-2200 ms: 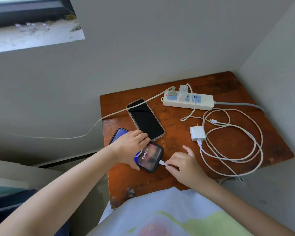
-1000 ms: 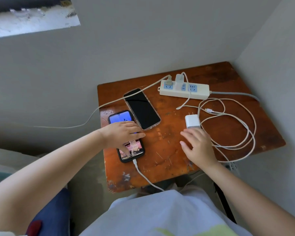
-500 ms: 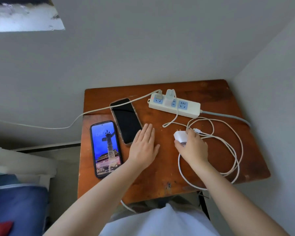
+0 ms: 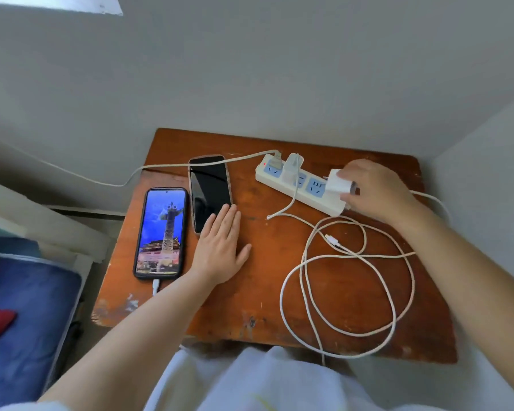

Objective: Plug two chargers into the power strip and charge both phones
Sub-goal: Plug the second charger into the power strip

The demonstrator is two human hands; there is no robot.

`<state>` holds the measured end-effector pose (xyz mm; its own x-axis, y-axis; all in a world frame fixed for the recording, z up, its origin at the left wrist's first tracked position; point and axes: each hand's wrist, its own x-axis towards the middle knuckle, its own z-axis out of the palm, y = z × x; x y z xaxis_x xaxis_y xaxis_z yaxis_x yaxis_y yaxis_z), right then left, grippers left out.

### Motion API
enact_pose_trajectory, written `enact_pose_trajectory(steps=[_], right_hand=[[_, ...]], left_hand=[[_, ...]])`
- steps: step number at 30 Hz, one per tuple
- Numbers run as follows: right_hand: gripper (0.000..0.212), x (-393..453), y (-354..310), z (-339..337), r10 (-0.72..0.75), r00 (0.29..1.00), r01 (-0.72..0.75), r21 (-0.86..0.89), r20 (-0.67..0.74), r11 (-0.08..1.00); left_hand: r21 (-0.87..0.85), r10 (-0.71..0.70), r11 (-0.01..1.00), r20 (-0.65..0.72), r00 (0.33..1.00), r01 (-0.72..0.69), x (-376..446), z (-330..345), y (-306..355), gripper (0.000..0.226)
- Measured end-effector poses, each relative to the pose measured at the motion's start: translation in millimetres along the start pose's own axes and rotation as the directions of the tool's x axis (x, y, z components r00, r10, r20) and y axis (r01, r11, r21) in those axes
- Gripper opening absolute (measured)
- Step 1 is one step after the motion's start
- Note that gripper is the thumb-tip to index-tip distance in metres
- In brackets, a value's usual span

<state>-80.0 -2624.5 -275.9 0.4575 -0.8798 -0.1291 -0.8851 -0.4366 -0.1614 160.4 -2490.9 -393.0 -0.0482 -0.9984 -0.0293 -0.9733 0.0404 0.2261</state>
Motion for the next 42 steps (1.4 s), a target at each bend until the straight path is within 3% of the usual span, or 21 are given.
enact_pose_trajectory(steps=[5, 12, 23, 30, 33, 36, 38, 40, 42], right_hand=[[0.047, 27, 7, -7, -0.207, 0.972, 0.228, -0.252, 0.107, 0.940], [0.045, 48, 8, -10, -0.391, 0.893, 0.450, -0.393, 0.225, 0.802], [0.030, 53, -2, -10, -0.447, 0.836, 0.548, -0.512, 0.318, 0.662], [0.033, 50, -9, -6, -0.508, 0.798, 0.599, -0.519, 0.325, 0.609], [0.045, 48, -9, -7, -0.453, 0.841, 0.540, -0.481, 0.295, 0.690], [0.050, 48, -9, -16, -0.302, 0.922, 0.361, -0.254, 0.243, 0.898], [0.052, 48, -12, -18, -0.279, 0.931, 0.321, -0.165, 0.233, 0.933], [0.050, 45, -18, -18, -0.306, 0.920, 0.362, -0.232, 0.243, 0.903], [0.037, 42, -20, -16, -0.429, 0.865, 0.502, -0.483, 0.261, 0.717]], left_hand=[[0.015, -0.084, 0.996, 0.002, 0.996, 0.084, 0, 1, 1, 0.069], [0.031, -0.108, 0.994, -0.001, 0.994, 0.108, 2, 1, 1, 0.068], [0.042, -0.125, 0.991, 0.026, 0.992, 0.124, 3, 1, 0, 0.069], [0.052, -0.130, 0.990, 0.042, 0.991, 0.128, 3, -3, 2, 0.068], [0.052, -0.129, 0.991, 0.043, 0.991, 0.127, 4, -4, 3, 0.068], [0.049, -0.124, 0.991, 0.026, 0.992, 0.123, 9, -5, 4, 0.068], [0.051, -0.122, 0.991, 0.026, 0.992, 0.120, 9, -5, 3, 0.068], [0.040, -0.121, 0.992, 0.030, 0.992, 0.120, 5, -4, 2, 0.068], [0.037, -0.121, 0.992, 0.039, 0.992, 0.119, 3, -3, 2, 0.068]])
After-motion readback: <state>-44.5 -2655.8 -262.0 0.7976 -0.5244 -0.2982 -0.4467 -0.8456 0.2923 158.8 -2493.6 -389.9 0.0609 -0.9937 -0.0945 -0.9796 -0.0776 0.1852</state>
